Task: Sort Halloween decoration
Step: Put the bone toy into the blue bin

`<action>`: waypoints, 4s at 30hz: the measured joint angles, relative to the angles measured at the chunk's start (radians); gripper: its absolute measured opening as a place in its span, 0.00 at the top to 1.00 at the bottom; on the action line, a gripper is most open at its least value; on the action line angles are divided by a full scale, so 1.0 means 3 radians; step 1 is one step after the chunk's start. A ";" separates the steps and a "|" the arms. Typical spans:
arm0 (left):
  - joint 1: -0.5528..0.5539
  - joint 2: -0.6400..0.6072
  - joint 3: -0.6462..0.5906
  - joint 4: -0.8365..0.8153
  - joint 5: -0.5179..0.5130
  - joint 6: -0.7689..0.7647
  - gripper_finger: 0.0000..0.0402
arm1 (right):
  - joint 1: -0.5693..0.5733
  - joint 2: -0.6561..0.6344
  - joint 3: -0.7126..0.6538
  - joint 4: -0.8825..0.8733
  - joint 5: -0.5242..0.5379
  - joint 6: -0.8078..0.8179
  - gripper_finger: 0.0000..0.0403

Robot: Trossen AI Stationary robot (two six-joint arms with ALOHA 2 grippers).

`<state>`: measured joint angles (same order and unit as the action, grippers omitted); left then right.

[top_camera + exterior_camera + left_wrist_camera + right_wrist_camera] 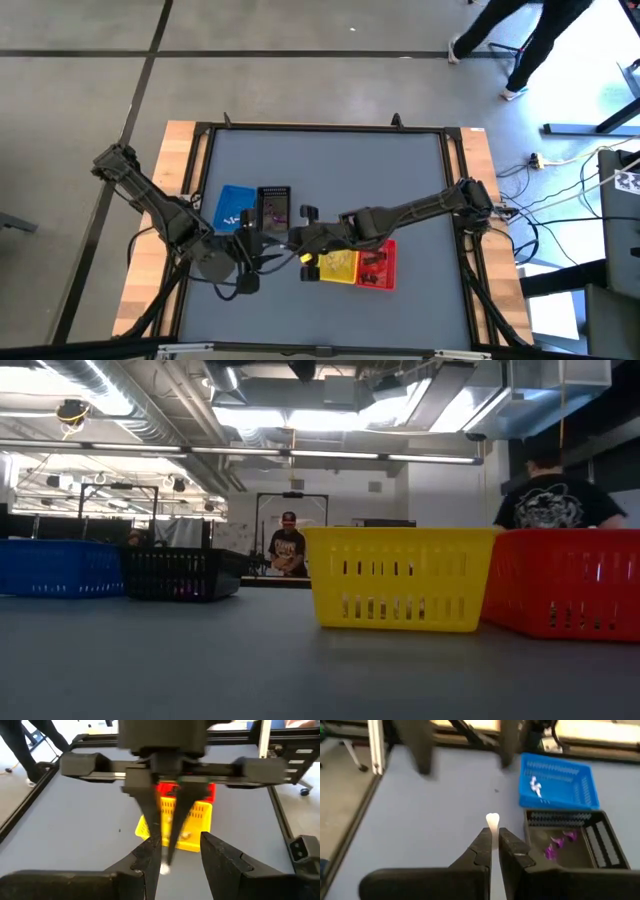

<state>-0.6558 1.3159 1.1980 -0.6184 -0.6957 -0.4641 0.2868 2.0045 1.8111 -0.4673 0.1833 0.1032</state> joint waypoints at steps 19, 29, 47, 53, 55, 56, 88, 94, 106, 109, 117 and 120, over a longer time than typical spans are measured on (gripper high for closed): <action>-0.0050 0.0000 0.0000 -0.0055 0.0233 -0.0020 0.68 | 0.0002 0.0000 0.0000 0.0436 -0.0189 -0.0028 0.95; -0.0050 0.0000 0.0000 -0.0321 0.0284 -0.0276 0.68 | 0.0005 -0.0001 0.0000 0.0534 -0.0324 -0.0027 0.95; -0.0050 0.0000 -0.0001 -0.0322 0.0294 -0.0278 0.68 | 0.0002 -0.0001 0.0000 0.0495 -0.0325 -0.0027 0.95; -0.0050 0.0000 -0.0001 -0.0341 0.0347 -0.0278 0.68 | 0.0002 -0.0001 0.0000 0.0502 -0.0325 -0.0027 0.95; -0.0050 0.0000 -0.0001 -0.0356 0.0367 -0.0280 0.69 | 0.0002 -0.0001 0.0000 0.0503 -0.0326 -0.0027 0.95; -0.0050 0.0000 -0.0001 -0.0359 0.0370 -0.0278 0.70 | 0.0002 -0.0001 0.0000 0.0504 -0.0325 -0.0028 0.95; -0.0050 0.0000 -0.0001 -0.0360 0.0367 -0.0277 0.99 | 0.0003 -0.0001 0.0000 0.0532 -0.0331 -0.0015 0.95; -0.0050 0.0000 -0.0001 -0.0360 0.0367 -0.0277 0.99 | 0.0003 -0.0001 0.0000 0.0535 -0.0331 -0.0010 0.95; -0.0050 0.0000 -0.0001 -0.0356 0.0370 -0.0277 0.99 | 0.0002 -0.0001 0.0000 0.0544 -0.0325 0.0014 0.84; -0.0050 0.0000 -0.0001 -0.0355 0.0373 -0.0277 0.99 | 0.0002 -0.0001 0.0000 0.0541 -0.0322 0.0014 0.75; -0.0050 0.0000 -0.0001 -0.0357 0.0373 -0.0277 0.99 | 0.0002 -0.0001 0.0000 0.0514 -0.0322 0.0014 0.63; -0.0050 0.0001 -0.0003 -0.0368 0.0373 -0.0277 0.99 | 0.0002 -0.0001 0.0000 0.0509 -0.0322 0.0013 0.62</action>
<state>-0.6708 1.3163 1.1973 -0.7289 -0.5838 -0.5473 0.2874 2.0041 1.8110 -0.3145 0.0868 0.1070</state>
